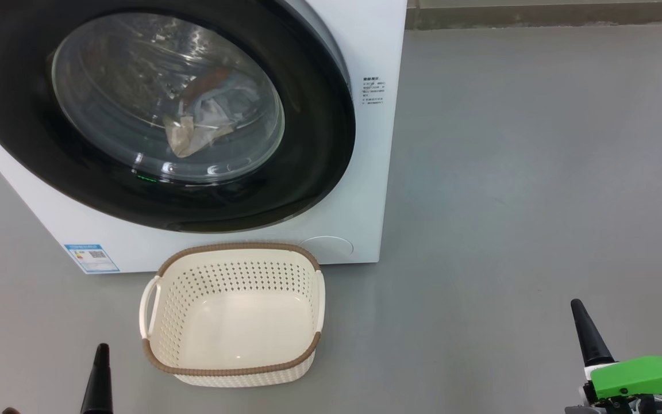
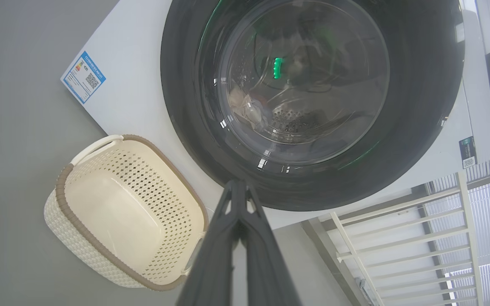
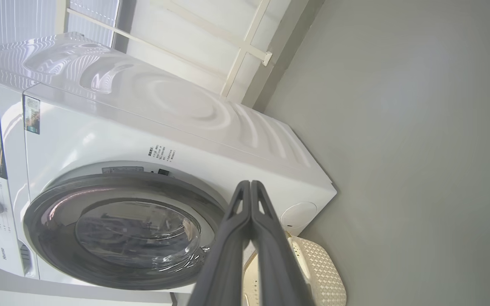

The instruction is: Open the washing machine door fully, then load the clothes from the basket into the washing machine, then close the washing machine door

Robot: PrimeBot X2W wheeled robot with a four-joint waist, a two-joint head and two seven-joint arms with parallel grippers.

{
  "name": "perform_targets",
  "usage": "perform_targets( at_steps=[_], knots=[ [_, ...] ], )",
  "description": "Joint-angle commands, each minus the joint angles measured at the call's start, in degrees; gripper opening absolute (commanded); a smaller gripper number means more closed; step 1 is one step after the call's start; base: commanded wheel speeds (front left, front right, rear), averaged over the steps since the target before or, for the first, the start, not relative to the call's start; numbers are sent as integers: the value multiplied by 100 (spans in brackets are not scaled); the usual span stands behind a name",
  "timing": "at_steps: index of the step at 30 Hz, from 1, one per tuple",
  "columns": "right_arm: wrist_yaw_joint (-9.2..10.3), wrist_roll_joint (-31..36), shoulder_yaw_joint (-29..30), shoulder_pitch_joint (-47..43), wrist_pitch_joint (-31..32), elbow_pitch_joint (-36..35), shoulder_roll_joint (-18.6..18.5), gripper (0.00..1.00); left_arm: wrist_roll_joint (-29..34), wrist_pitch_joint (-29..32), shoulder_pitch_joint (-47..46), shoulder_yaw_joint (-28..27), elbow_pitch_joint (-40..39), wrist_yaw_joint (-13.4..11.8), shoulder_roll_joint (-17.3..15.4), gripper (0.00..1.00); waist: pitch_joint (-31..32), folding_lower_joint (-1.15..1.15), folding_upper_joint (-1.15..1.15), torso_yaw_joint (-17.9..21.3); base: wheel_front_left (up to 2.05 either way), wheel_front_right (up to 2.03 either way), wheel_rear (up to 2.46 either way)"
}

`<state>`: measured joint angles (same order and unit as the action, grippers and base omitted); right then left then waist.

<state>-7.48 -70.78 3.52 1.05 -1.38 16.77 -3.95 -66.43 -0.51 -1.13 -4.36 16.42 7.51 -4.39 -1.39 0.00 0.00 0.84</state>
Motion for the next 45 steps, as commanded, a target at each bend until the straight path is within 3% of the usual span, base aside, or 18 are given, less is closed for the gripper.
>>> perform_targets(
  at_steps=[1, 41, 45],
  knots=[
    [-1, -126, -47, 301, 56, -170, -49, 0, -145, 29, -250, -149, -182, -1, -59, 0, 3, 0, 0, -2, 0, 0, 0],
    [-1, -2176, 248, 508, 744, -277, 67, 0, -2566, 700, -505, -219, -239, -2, 151, 0, 121, 0, 0, -84, 0, 0, 0],
    [-1, -2179, 251, 509, 747, -277, 69, 0, -2572, 702, -505, -219, -239, -2, 151, 0, 121, 0, 0, -84, 0, 0, 0]
  ],
)
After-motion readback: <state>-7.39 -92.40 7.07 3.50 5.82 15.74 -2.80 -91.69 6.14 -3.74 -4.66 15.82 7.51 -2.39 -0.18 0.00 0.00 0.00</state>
